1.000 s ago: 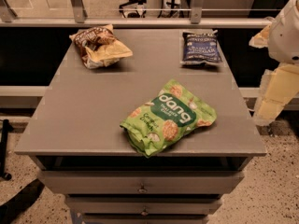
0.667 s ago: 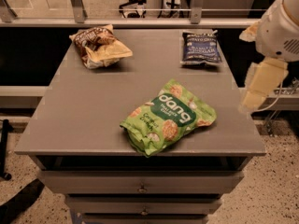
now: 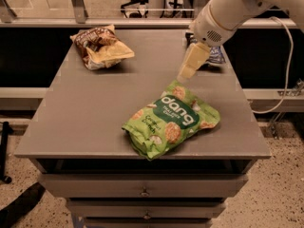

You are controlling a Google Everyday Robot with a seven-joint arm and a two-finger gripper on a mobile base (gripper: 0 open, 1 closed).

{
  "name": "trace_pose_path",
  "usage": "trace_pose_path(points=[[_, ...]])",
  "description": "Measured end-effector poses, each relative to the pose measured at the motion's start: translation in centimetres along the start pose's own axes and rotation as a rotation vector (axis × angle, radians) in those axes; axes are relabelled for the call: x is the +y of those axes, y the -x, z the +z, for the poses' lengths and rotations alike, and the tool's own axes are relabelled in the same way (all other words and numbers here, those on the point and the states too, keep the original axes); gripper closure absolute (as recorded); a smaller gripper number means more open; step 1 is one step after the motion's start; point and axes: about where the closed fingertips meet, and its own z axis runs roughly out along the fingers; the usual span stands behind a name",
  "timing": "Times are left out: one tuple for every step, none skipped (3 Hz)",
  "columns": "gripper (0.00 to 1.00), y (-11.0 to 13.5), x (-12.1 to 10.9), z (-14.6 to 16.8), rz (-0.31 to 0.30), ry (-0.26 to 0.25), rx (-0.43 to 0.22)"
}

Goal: Pick brown chip bag

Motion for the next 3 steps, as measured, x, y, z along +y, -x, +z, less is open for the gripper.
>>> trace_pose_path(points=[[0.00, 0.6, -0.5, 0.9, 0.002, -0.002, -0.031], [0.00, 1.3, -1.0, 1.9, 0.003, -0.003, -0.065], [0.00, 4.1, -3.3, 5.0, 0.028, -0.010, -0.141]])
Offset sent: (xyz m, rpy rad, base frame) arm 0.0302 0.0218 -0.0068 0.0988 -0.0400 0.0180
